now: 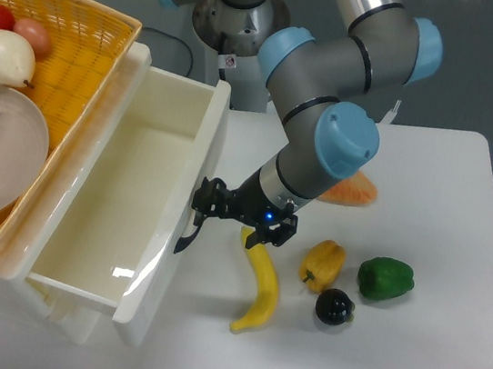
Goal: Slide the top white drawer open
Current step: 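Pull the handle outward, sliding the upper drawer open, then hold the gripper at the opened drawer's handle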
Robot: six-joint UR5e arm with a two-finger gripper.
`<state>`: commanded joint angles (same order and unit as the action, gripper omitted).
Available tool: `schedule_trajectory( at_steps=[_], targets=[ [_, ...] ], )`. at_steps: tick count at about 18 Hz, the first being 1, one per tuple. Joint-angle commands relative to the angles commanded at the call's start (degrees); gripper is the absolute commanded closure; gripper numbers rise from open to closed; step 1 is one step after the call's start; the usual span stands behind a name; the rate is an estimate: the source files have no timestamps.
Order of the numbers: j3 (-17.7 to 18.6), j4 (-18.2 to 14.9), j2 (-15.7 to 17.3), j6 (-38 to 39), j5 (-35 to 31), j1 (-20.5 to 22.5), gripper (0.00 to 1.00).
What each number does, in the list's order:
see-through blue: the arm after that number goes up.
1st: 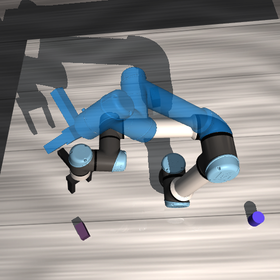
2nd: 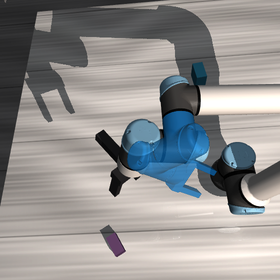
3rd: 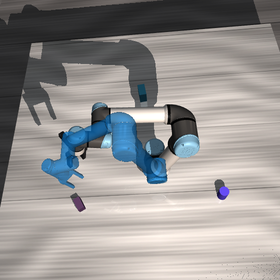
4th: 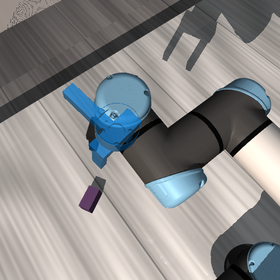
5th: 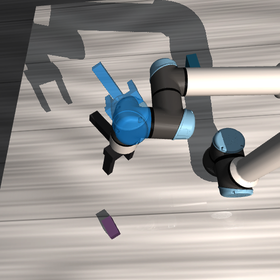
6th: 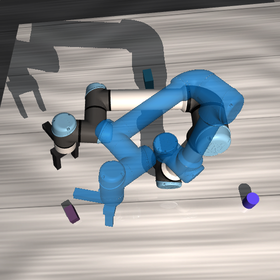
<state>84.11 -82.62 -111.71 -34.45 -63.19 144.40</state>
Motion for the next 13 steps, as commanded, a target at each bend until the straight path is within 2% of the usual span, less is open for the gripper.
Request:
schedule_trajectory(
  at_steps=[13],
  targets=[
    [0.00,0.18,0.17,0.09,-0.18,1.93,0.00]
  ],
)
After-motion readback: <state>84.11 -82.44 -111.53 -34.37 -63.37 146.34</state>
